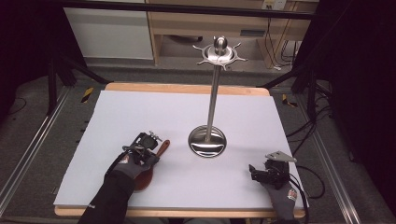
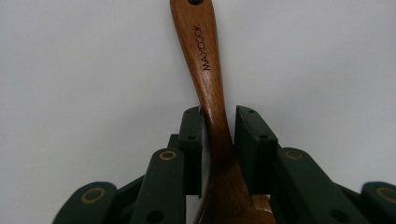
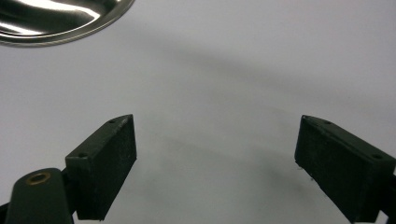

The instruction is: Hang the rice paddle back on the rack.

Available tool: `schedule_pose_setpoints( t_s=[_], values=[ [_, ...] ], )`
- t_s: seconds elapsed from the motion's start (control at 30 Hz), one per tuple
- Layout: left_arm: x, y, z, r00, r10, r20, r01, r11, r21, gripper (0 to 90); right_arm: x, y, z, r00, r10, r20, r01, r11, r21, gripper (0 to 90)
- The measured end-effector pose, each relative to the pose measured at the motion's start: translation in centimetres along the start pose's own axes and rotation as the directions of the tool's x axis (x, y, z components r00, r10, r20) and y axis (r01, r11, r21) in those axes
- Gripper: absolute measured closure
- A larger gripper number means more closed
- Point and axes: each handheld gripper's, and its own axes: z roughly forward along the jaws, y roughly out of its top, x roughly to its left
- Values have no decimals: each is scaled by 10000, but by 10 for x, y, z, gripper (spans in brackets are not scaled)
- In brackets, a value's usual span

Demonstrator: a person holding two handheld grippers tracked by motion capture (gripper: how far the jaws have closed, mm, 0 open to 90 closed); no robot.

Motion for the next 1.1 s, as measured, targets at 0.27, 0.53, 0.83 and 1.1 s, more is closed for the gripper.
schedule_pose_setpoints(
  t_s=[0.27,0.53,0.83,1.1],
  values=[
    [0,2,3,9999,-160,16,160,9998,141,716,0,0,0,10000,66,-23,-66,10000,-13,132],
    [3,5,4,9984,-533,169,525,9978,406,725,0,0,0,10000,-4,-68,4,10000,3,132],
    [8,6,4,9968,-698,385,680,9966,468,773,1,-1,2,9999,-15,-125,17,9999,140,131],
    [8,10,5,9986,-369,385,342,9970,693,773,1,-1,2,9999,-5,-132,7,9999,159,131]
  ],
)
